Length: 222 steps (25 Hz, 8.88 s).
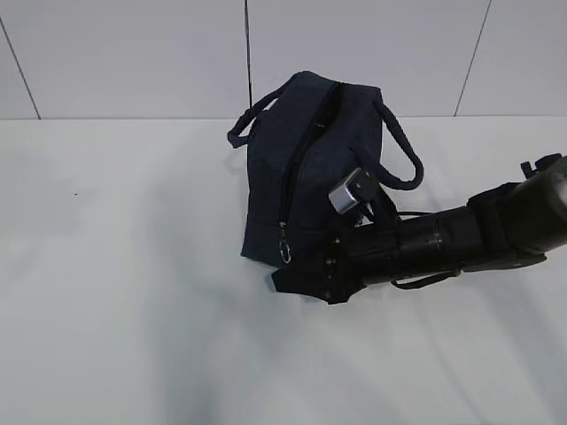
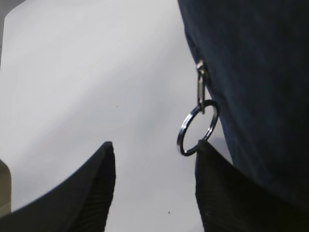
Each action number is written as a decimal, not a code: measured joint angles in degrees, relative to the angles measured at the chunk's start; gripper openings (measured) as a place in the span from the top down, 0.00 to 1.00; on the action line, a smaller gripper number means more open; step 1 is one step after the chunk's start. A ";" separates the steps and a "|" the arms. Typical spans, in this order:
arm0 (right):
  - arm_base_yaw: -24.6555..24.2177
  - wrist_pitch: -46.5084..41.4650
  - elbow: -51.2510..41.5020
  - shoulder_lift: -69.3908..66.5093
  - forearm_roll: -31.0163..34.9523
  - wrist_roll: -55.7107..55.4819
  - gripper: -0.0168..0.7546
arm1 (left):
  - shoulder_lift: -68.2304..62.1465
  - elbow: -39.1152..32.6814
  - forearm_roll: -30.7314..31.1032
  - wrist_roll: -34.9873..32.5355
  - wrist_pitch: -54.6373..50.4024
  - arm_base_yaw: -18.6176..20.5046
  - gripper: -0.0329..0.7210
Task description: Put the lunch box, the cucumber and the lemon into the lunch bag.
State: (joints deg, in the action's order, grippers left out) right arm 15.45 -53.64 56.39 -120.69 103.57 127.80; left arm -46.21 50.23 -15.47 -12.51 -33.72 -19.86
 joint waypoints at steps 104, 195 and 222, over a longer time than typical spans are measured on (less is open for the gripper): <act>0.25 7.30 4.71 -0.26 -0.11 -8.72 0.69 | -74.28 25.06 -78.08 -21.61 -2.93 -4.01 0.49; 3.33 11.49 5.68 9.06 -22.85 -31.15 0.98 | -74.35 25.06 -83.59 -29.93 -4.16 4.73 0.54; 3.33 18.44 5.57 23.88 -29.31 -37.49 0.98 | -57.79 25.06 -65.00 -38.90 -5.03 7.40 0.54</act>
State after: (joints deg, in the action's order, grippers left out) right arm 18.77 -35.21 61.96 -96.81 74.27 90.31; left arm -104.00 75.29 -80.47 -51.41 -38.75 -12.46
